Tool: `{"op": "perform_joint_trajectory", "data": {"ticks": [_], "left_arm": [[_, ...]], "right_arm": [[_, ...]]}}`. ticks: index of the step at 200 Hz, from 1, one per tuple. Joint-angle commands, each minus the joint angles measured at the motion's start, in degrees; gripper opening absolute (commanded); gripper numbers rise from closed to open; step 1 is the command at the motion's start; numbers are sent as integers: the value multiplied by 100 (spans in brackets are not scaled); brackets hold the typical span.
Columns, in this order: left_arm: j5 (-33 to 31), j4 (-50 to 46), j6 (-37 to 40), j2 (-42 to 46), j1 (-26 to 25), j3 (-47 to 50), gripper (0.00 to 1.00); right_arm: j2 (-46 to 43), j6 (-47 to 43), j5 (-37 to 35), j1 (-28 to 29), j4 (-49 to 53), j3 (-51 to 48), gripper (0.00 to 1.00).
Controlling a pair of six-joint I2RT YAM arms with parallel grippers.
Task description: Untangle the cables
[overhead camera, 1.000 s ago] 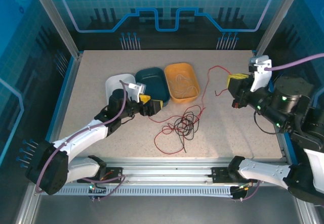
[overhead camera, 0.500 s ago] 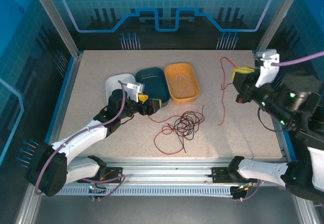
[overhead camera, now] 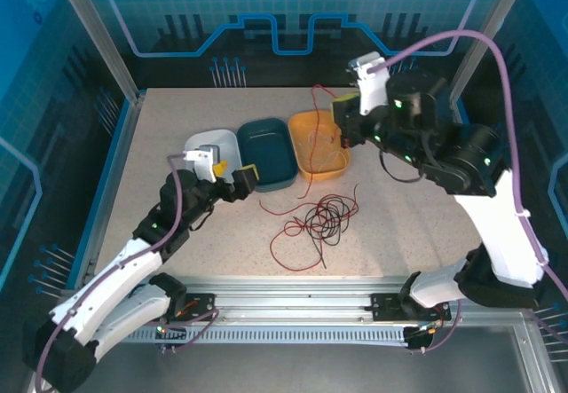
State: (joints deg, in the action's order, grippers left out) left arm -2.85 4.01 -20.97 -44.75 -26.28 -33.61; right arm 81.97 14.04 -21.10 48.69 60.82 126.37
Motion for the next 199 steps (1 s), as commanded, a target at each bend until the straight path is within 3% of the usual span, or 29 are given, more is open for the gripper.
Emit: {"op": "perform_joint_trajectory", "data": {"ticks": [1,27,96,199], "left_arm": [[-444,-919,62,307,86,-77,99],[-373,-1401,-26,537,115,-137,99],[-265,-1447,-118,889,145,64,99],[-110,-1118,-301,852,167,238,99]], "right_arm": [[433,-146,151,-76,-228,519,0],[1048,-202,131,-113,-267,959,0],[2613,-190,76,-417,63,2112,0],[3916,35,442,-747,-325,1943,0]]}}
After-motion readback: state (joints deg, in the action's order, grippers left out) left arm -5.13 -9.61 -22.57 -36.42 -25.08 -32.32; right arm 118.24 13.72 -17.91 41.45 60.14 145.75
